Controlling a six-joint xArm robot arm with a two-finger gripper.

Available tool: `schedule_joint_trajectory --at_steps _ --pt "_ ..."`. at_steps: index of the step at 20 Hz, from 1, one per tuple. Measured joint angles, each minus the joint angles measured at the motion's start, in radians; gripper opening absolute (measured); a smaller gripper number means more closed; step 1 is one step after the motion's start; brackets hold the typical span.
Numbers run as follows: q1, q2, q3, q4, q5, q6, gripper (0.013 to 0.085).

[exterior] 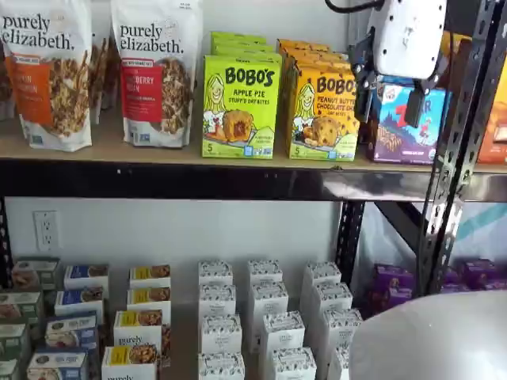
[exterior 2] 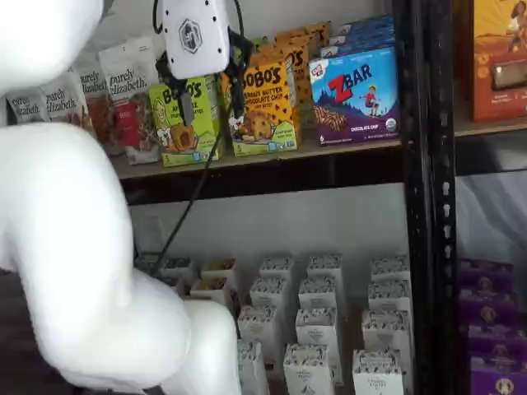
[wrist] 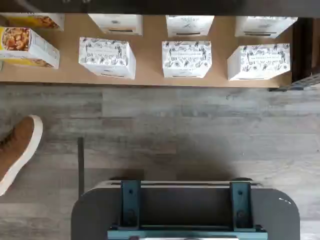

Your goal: Pick up the orange box on the top shelf, the fifth box from the left

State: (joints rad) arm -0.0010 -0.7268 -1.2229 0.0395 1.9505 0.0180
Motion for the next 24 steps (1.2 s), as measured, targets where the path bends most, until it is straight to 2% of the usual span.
schedule_joint_trajectory --at_steps 3,9,13,17,21,24 --pt "-0.015 -0.019 0.018 0.018 -0.033 -0.008 0.0850" --pt "-0.004 -0.023 0.028 -0.001 -0.045 -0.005 0.0850" --pt "-0.008 -0.025 0.043 0.009 -0.084 -0.006 0.0850" --pt "0.013 -0.024 0.052 0.006 -0.150 0.011 0.0850" --pt "0.038 -0.005 0.046 -0.016 -0.218 0.030 0.0850" --pt "0.035 0.026 0.033 -0.020 -0.275 0.027 0.0850"
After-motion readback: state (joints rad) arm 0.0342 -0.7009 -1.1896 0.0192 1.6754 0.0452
